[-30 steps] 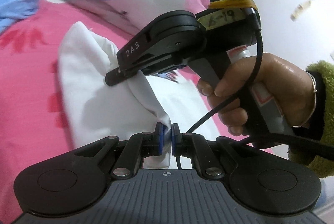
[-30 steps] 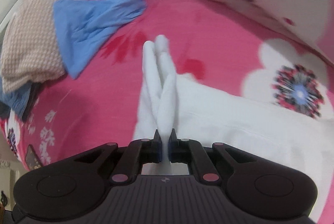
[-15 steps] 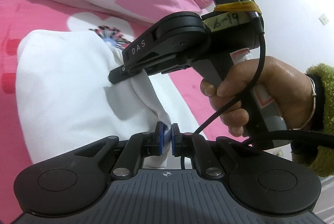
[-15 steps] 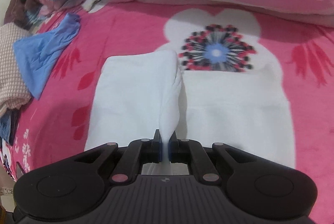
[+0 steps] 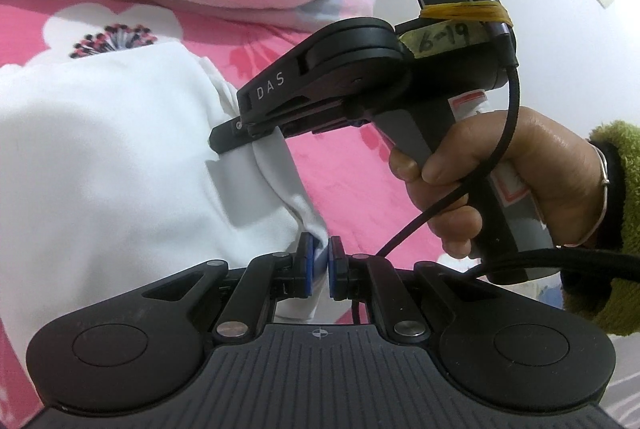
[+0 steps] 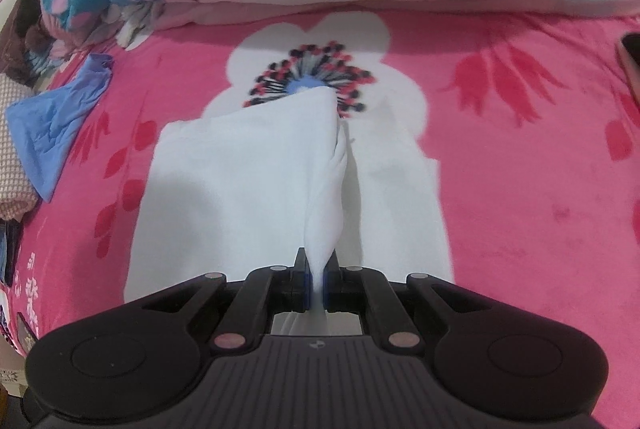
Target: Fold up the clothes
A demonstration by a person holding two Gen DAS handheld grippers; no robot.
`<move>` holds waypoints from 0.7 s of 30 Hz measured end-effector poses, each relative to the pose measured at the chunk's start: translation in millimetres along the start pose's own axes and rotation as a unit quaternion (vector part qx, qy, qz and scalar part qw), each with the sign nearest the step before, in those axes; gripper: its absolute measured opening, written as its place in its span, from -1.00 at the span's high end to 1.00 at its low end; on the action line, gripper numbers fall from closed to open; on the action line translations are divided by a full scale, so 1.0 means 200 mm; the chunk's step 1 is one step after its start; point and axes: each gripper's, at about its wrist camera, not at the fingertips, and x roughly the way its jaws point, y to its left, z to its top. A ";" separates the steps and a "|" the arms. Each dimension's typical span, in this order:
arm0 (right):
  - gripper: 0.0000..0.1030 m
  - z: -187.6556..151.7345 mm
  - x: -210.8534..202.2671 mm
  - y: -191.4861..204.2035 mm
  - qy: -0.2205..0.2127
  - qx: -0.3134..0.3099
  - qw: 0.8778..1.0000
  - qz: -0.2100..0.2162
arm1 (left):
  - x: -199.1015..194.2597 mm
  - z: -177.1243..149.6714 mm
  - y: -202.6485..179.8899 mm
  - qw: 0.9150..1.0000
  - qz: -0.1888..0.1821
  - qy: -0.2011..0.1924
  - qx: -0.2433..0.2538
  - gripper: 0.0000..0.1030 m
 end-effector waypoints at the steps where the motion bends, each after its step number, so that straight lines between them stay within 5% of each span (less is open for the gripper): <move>1: 0.91 -0.01 0.00 -0.02 0.000 0.002 1.000 0.001 | 0.01 0.00 -0.01 1.000 0.000 0.002 0.001 0.90; 17: 0.90 -0.07 0.09 -0.25 0.016 -0.011 1.000 0.017 | 0.30 -0.04 -0.03 0.998 0.031 0.053 -0.016 0.81; 19: 0.89 -0.08 0.12 -0.28 0.022 -0.006 0.999 0.028 | 0.29 -0.06 -0.03 0.998 0.038 0.050 -0.026 0.73; 21: 0.87 -0.09 0.13 -0.32 0.025 0.003 0.999 0.038 | 0.26 -0.07 -0.04 0.998 0.042 0.042 -0.036 0.40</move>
